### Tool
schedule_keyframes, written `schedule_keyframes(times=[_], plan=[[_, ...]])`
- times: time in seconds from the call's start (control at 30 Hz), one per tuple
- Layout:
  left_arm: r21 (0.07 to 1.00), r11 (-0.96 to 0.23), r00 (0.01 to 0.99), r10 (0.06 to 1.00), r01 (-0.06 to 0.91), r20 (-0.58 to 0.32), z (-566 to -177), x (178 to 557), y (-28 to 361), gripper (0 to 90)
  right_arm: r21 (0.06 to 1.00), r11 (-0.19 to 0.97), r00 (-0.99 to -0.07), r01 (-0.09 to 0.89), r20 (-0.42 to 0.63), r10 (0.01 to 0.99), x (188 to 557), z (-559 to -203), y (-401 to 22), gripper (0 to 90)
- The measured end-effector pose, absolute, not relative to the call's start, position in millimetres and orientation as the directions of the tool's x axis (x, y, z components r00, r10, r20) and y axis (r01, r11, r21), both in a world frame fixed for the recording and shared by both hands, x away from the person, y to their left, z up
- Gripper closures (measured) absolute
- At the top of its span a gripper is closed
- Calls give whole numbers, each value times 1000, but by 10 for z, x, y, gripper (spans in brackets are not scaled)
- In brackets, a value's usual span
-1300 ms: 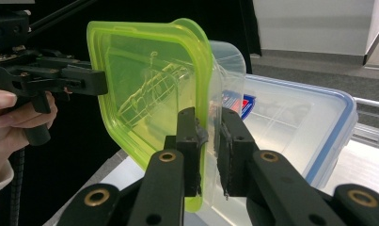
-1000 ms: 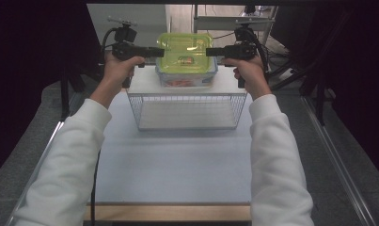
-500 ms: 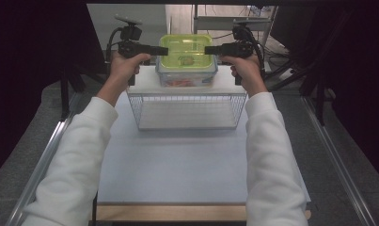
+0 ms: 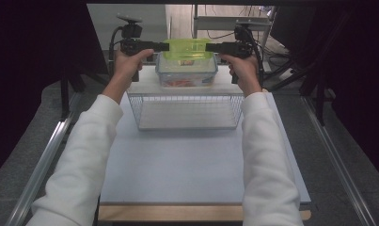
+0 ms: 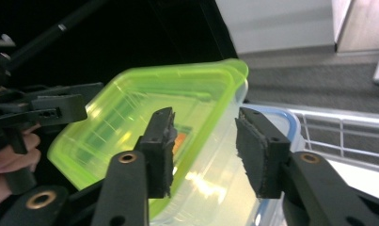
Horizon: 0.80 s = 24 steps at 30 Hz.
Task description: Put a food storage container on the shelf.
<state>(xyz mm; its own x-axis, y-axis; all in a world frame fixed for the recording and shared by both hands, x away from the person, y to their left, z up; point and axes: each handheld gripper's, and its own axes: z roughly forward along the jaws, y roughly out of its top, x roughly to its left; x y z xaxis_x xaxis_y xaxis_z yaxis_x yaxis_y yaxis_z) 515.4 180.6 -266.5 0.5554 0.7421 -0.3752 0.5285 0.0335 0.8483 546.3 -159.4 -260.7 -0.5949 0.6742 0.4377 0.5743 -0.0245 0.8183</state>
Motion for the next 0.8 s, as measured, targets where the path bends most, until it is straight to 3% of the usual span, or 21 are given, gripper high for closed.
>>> schedule_keyframes(times=[0.13,0.8], plan=[[864,10,570,748,503,-340,-2630,5089,1834,285,839,-41,-590,543,415,692,5391,-2543,-1655,466],[885,9,615,716,466,-332,-2839,4565,2032,229,876,-29,-655,482,382,652,4912,-2699,-1903,395]])
